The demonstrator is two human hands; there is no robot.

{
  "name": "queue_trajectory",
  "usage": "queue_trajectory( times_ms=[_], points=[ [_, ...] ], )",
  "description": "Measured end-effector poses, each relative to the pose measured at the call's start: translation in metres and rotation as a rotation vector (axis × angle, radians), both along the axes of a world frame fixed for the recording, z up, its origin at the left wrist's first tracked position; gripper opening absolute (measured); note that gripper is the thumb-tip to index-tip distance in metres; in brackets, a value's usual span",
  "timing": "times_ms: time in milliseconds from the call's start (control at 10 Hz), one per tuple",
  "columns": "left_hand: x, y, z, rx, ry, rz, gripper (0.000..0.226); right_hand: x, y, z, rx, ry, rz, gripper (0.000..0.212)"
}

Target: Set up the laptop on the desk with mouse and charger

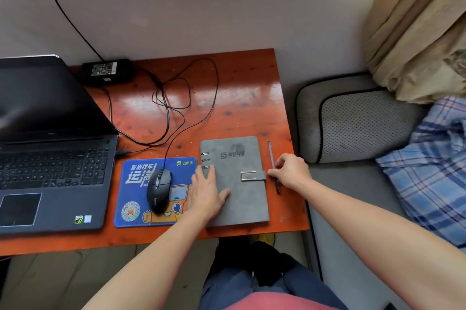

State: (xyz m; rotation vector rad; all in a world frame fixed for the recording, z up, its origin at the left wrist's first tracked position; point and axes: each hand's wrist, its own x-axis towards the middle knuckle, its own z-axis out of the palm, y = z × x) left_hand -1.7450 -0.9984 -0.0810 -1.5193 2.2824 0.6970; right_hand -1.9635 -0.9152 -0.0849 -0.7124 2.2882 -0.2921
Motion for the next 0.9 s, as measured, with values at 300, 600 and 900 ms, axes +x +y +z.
queue_trajectory(
  times_ms=[300,600,900],
  points=[
    [-0.031,-0.011,-0.028,-0.256,0.057,-0.093,0.064,-0.01,0.0,-0.009,-0.072,-0.141,0.062,0.017],
    [-0.033,-0.005,-0.053,-0.409,0.037,-0.137,0.068,-0.015,0.001,-0.02,-0.104,0.064,0.116,0.026],
    [-0.032,-0.005,-0.061,-0.46,0.048,-0.134,0.068,-0.007,0.0,-0.03,-0.186,0.255,0.122,0.043]
  ],
)
